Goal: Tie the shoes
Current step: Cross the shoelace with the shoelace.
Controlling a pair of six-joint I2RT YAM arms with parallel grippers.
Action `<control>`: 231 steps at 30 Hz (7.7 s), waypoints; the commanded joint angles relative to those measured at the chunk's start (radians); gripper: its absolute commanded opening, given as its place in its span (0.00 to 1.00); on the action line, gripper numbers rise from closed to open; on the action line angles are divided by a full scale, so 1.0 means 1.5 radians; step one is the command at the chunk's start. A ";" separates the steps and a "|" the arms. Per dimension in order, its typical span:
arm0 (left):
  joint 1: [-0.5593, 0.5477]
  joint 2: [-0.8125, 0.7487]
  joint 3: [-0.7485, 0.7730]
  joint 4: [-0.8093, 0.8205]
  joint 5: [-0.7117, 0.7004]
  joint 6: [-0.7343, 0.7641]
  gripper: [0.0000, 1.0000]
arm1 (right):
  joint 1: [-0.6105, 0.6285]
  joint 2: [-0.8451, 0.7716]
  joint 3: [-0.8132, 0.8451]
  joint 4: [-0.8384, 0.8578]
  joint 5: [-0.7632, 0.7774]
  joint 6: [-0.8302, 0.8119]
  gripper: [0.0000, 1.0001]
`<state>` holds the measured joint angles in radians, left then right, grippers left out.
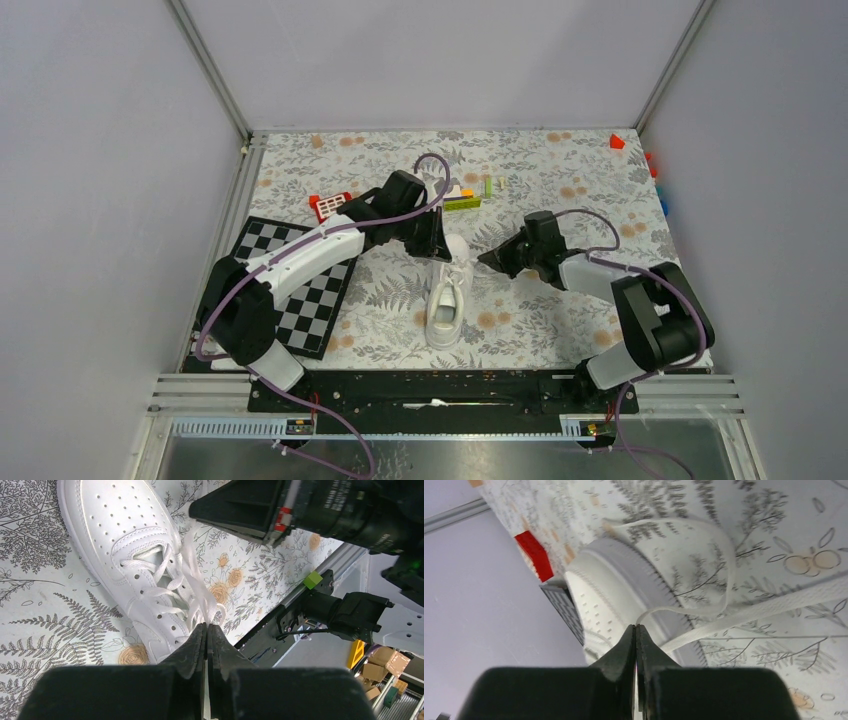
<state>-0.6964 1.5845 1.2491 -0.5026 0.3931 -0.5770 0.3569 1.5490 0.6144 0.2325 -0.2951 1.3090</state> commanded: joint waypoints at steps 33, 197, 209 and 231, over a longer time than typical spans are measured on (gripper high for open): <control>0.043 -0.023 -0.009 0.024 0.005 0.073 0.71 | -0.003 -0.212 0.300 -0.271 0.151 -0.251 0.00; 0.111 -0.237 -0.061 -0.046 -0.122 -0.054 0.00 | -0.003 -0.121 0.353 -0.455 0.042 -0.443 0.61; 0.111 -0.218 0.002 -0.090 -0.139 -0.037 0.00 | 0.102 -0.123 0.262 -0.385 -0.101 -0.486 0.53; 0.051 -0.211 0.005 -0.105 -0.135 -0.053 0.00 | 0.140 0.007 0.328 -0.412 -0.113 -0.523 0.44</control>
<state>-0.5999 1.2636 1.2114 -0.6582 0.1978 -0.6487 0.5541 1.5421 1.0595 -0.3763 -0.4297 0.5518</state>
